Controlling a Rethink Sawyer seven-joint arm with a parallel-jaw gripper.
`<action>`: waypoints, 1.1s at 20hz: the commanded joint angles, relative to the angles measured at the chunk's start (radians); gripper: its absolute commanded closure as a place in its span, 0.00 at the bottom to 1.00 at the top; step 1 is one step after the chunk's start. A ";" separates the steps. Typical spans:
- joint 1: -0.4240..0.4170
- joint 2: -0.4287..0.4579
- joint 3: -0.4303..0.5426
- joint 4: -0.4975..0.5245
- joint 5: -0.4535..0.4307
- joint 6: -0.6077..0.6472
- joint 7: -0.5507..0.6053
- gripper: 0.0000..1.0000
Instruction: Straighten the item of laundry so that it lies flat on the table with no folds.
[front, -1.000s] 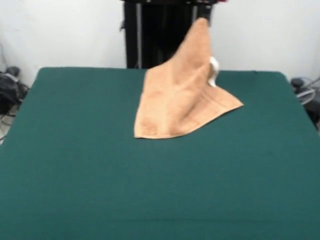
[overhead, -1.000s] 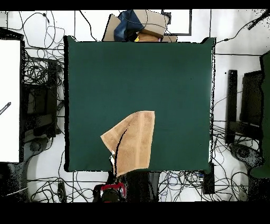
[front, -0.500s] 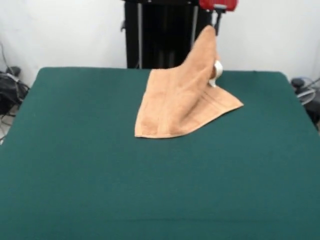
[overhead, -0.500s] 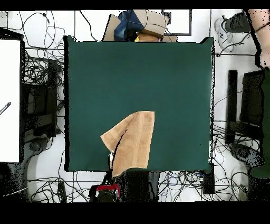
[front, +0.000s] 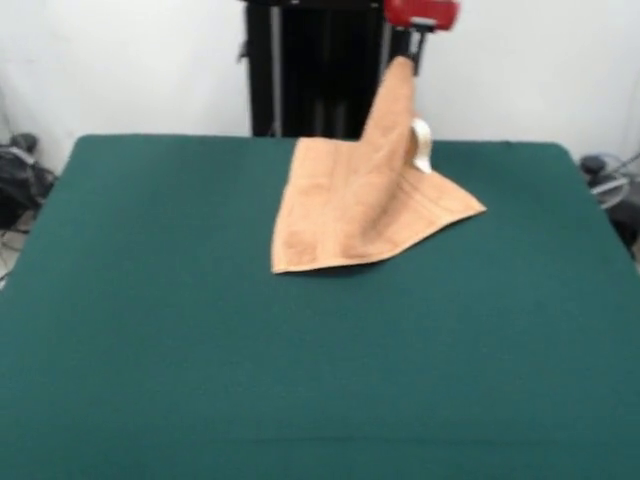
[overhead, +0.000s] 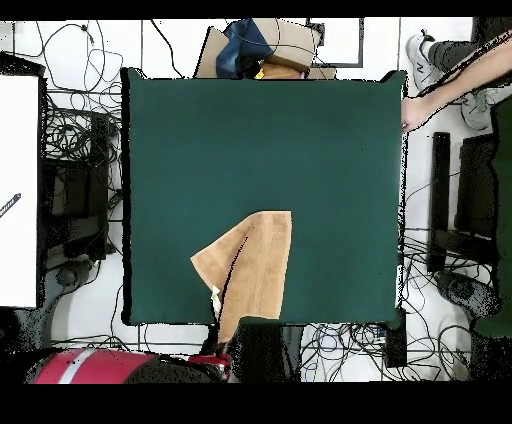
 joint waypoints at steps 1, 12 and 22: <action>-0.021 0.124 -0.019 -0.057 0.024 0.042 0.243 1.00; -0.010 0.174 0.006 -0.084 0.046 0.006 0.267 1.00; -0.049 0.223 -0.009 -0.114 -0.022 -0.043 0.235 1.00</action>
